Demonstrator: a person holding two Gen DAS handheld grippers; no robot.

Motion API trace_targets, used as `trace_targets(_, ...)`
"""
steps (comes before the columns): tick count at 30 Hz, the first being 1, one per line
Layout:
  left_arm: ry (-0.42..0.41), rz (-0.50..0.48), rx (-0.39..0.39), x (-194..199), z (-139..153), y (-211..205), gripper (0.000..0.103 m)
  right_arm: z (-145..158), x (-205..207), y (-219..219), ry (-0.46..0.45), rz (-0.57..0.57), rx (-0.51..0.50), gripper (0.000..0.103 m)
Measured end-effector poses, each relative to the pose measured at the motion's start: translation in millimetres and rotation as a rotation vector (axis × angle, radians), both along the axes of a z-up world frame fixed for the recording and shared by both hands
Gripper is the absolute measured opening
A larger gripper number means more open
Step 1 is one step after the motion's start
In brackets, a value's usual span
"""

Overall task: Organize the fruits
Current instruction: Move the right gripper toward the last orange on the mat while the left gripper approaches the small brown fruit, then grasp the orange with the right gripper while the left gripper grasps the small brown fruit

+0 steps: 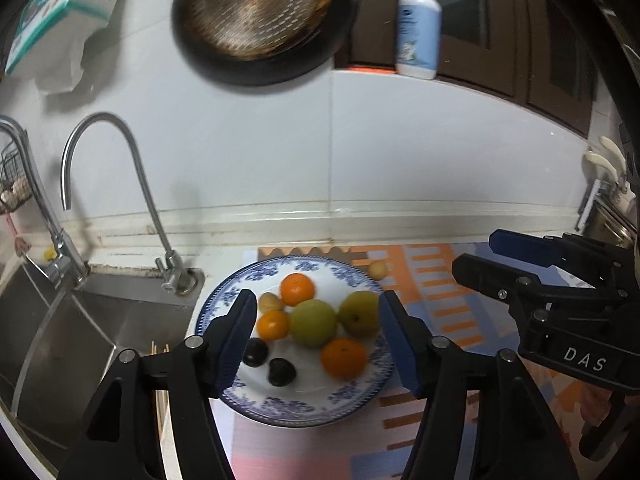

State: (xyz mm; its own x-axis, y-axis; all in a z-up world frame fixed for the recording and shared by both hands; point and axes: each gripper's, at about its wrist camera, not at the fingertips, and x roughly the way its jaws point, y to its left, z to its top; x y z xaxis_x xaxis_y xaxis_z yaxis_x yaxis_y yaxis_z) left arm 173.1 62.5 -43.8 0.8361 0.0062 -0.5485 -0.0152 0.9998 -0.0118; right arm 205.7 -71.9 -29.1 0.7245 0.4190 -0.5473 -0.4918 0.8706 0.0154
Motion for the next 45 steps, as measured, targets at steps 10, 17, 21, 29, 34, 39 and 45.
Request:
trace_targets(10,0.045,-0.056,0.032,-9.9,-13.6,-39.1,0.074,-13.2,-22.1,-48.3,0.053,-0.084,-0.013,0.052)
trace_targets(17,0.131,-0.107,0.036,-13.1,-35.3,-59.3,0.074,-35.3,-32.5,-70.2,0.127,-0.139,-0.032,0.052)
trace_targets(21,0.175,-0.133,0.047,-12.6,-48.1,-69.4,0.074,-48.1,-36.1,-77.9,0.172,-0.15,-0.043,0.052)
trace_targets(29,0.242,-0.151,0.059,-7.4,-68.5,-80.0,0.074,-73.6,-35.2,-86.5,0.252,-0.157,-0.058,0.052)
trace_targets(34,0.268,-0.154,0.059,-5.2,-76.2,-81.8,0.074,-86.6,-28.8,-89.5,0.285,-0.161,-0.057,0.052)
trace_targets(39,0.285,-0.156,0.064,-2.5,-82.6,-83.2,0.074,-98.8,-24.0,-89.9,0.31,-0.159,-0.068,0.052)
trace_targets(45,0.298,-0.16,0.068,0.1,-87.7,-83.9,0.074,-107.0,-19.6,-88.7,0.32,-0.153,-0.089,0.043)
